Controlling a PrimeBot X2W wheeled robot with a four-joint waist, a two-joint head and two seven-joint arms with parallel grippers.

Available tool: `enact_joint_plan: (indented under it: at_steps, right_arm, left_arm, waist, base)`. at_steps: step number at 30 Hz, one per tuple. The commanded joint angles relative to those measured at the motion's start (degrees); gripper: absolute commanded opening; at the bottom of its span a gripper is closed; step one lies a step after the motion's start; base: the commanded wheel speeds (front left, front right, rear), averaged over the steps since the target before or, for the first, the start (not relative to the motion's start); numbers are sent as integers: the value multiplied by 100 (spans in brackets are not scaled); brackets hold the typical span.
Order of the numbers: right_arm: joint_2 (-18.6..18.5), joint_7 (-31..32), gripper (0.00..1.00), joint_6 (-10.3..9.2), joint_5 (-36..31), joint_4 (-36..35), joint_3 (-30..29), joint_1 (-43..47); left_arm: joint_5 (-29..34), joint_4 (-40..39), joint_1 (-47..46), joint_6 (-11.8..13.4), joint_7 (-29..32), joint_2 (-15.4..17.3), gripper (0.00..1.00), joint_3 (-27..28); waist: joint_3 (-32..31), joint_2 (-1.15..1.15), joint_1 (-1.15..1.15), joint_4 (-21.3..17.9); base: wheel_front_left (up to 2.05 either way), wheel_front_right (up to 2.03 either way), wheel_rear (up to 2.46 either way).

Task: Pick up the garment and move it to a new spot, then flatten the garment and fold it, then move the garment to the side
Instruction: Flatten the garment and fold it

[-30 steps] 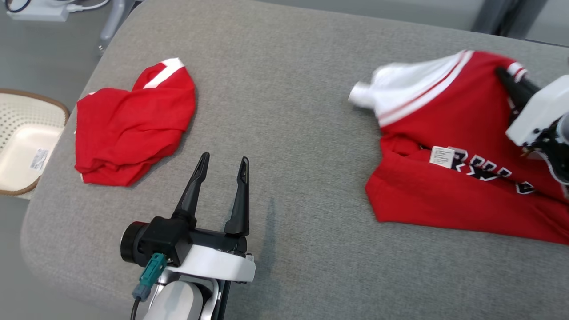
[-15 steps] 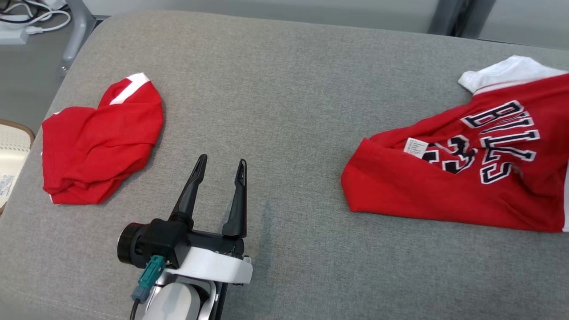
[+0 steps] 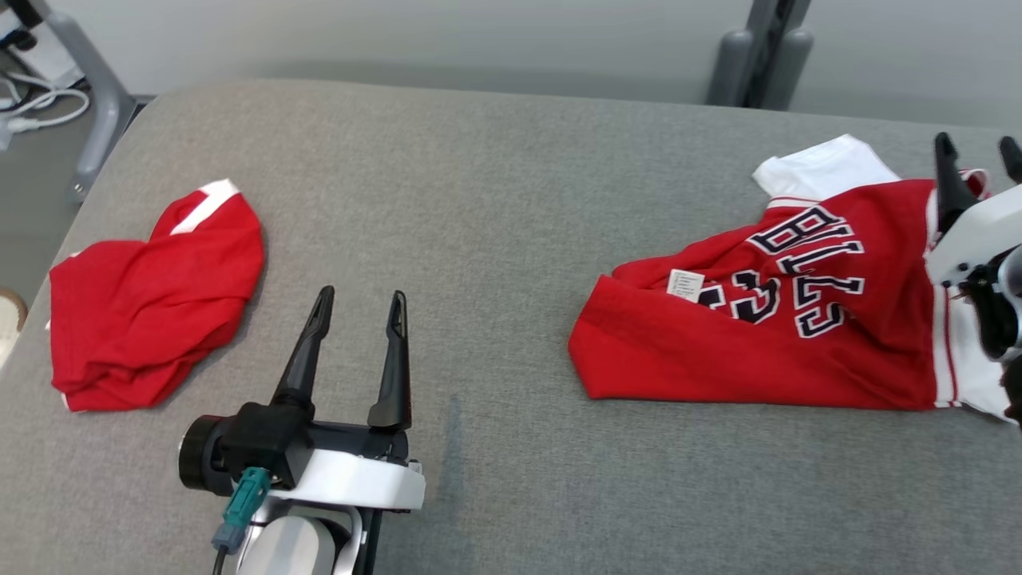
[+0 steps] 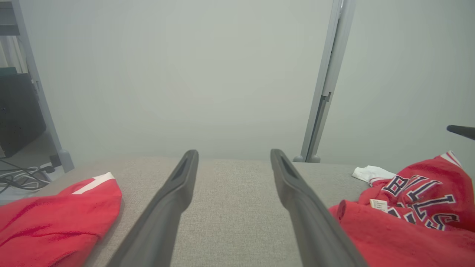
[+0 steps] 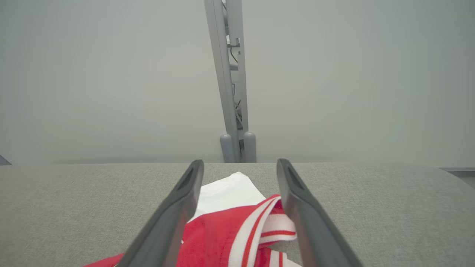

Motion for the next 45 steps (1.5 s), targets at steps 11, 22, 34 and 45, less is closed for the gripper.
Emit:
enact_joint_plan:
  at_steps: [11,22,34,45]
  right_arm:
    - [-28,-435,100,1,-545,-2313,-353,1451]
    - [1267,-429,100,1,-1974,-4857,-2301,3953]
    - [1655,-430,100,1,-2157,-5449,-2316,4413]
    - [1749,-431,100,1,-2025,-5319,-2211,4280]
  left_arm:
    - [126,-185,196,63,-10,22,100,285]
    - [173,-184,314,66,-10,22,100,279]
    - [255,82,367,-93,-9,21,100,315]
    - [673,1752,-569,-1184,-10,141,100,-347]
  waist:
    - [-486,0,0,-559]
    - [-542,0,0,-763]
    - [-460,0,0,-970]
    - [-54,0,0,-1408]
  base:
    - [0,0,0]
    - [0,0,0]
    - [0,0,0]
    - [0,0,0]
